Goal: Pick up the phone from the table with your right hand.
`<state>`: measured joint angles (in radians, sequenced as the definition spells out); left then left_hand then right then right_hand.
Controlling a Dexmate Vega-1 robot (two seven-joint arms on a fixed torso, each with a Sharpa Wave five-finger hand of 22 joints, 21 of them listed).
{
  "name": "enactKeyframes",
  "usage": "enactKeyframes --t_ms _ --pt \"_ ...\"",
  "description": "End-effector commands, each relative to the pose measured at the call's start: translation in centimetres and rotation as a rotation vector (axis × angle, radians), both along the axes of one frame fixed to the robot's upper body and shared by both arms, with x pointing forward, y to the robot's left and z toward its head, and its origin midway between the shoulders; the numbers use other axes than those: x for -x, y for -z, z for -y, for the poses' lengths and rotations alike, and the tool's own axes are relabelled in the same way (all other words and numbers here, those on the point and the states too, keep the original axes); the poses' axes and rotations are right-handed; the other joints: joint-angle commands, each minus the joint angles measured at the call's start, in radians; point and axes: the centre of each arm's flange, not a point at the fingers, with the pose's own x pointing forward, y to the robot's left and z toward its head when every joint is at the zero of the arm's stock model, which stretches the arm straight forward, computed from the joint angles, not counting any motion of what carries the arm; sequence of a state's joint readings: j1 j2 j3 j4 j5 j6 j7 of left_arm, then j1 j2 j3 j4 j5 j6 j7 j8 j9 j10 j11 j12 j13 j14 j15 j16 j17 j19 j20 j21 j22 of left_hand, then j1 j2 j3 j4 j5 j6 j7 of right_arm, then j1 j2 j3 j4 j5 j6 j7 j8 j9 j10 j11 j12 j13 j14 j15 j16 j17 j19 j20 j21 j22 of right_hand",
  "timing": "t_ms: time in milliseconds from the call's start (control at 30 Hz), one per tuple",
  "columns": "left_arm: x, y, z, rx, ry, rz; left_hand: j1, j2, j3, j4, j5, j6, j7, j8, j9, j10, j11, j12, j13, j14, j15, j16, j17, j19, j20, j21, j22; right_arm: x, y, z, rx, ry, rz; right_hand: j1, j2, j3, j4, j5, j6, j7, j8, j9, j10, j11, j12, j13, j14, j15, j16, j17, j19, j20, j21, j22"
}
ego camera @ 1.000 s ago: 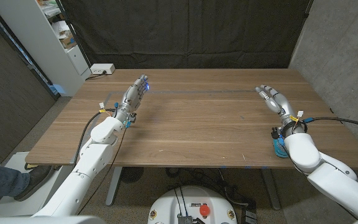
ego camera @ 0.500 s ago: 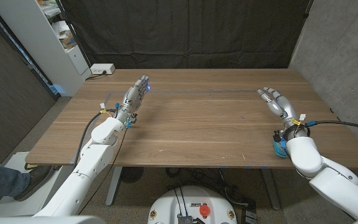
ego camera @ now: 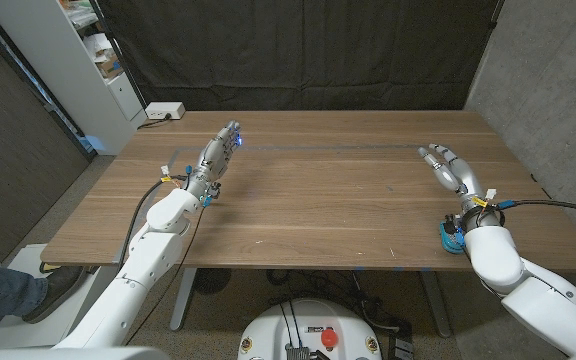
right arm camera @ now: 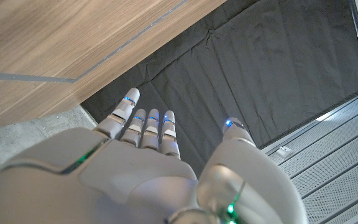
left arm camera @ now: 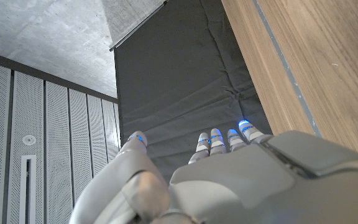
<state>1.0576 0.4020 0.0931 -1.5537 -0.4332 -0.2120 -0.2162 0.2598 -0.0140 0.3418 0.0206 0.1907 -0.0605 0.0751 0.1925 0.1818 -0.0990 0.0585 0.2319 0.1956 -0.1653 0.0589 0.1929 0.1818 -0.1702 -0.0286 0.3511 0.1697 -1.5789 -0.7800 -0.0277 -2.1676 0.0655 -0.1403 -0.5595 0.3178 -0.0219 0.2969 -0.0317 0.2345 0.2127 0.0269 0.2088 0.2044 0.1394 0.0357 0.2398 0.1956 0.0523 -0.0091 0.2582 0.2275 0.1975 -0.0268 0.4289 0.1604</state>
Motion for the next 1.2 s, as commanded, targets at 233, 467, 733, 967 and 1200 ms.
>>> enactKeyframes --t_ms 233,467,733,967,1200 --pt "0.1 0.0 -0.2 0.005 0.001 0.002 0.001 0.012 0.001 -0.009 0.001 0.006 0.001 -0.002 -0.001 0.003 -0.004 -0.007 0.001 -0.007 0.003 -0.003 0.0 -0.115 -0.002 -0.005 0.006 1.2 0.6 0.1 0.012 0.044 -0.015 0.008 0.01 -0.003 -0.005 0.004 0.01 0.001 0.002 0.001 0.011 0.0 -0.004 0.001 0.004 -0.001 -0.003 0.002 0.01 0.001 -0.007 0.006" --pt "0.1 0.1 -0.1 0.005 -0.001 0.002 0.001 0.012 0.001 -0.01 0.001 0.006 0.001 -0.002 -0.001 0.002 -0.004 -0.008 0.001 -0.007 0.002 -0.003 0.0 -0.114 -0.002 -0.008 0.006 1.5 0.9 0.2 0.02 0.055 -0.018 0.009 0.011 -0.002 -0.006 0.005 0.011 -0.001 0.001 0.0 0.01 0.0 -0.006 0.001 0.006 -0.001 -0.004 0.001 0.01 0.001 -0.011 0.006" --pt "0.0 -0.2 0.1 -0.001 0.002 0.006 0.0 0.013 0.0 -0.011 0.001 0.007 0.001 -0.002 -0.001 0.002 -0.002 -0.009 0.001 -0.009 0.002 -0.003 0.0 -0.114 -0.003 -0.011 0.006 1.8 1.4 0.2 0.026 0.076 -0.022 0.01 0.011 -0.003 -0.008 0.005 0.012 -0.003 0.001 -0.001 0.011 -0.001 -0.007 0.001 0.007 -0.002 -0.005 0.0 0.012 0.002 -0.014 0.006" --pt "0.0 -0.3 0.1 -0.001 0.007 0.008 0.0 0.014 0.0 -0.011 0.001 0.007 0.001 -0.002 -0.001 0.001 -0.003 -0.009 0.001 -0.009 0.002 -0.003 0.0 -0.114 -0.003 -0.014 0.006 2.1 1.6 0.1 0.034 0.099 -0.025 0.012 0.01 -0.003 -0.01 0.007 0.013 -0.003 0.001 -0.001 0.015 -0.004 -0.007 0.001 0.012 -0.004 -0.005 -0.002 0.012 0.002 -0.017 0.006" --pt "-0.2 -0.1 0.0 0.004 0.013 -0.004 0.0 0.015 -0.001 -0.012 0.001 0.008 0.002 -0.002 -0.001 0.002 0.0 -0.009 0.001 -0.009 0.006 -0.003 0.0 -0.113 -0.002 -0.017 0.006 2.3 2.0 0.2 0.04 0.114 -0.041 0.015 0.009 -0.003 -0.013 0.008 0.022 -0.005 0.004 -0.002 0.023 -0.01 -0.006 0.001 0.017 -0.01 -0.005 -0.004 0.015 0.001 -0.021 0.006"
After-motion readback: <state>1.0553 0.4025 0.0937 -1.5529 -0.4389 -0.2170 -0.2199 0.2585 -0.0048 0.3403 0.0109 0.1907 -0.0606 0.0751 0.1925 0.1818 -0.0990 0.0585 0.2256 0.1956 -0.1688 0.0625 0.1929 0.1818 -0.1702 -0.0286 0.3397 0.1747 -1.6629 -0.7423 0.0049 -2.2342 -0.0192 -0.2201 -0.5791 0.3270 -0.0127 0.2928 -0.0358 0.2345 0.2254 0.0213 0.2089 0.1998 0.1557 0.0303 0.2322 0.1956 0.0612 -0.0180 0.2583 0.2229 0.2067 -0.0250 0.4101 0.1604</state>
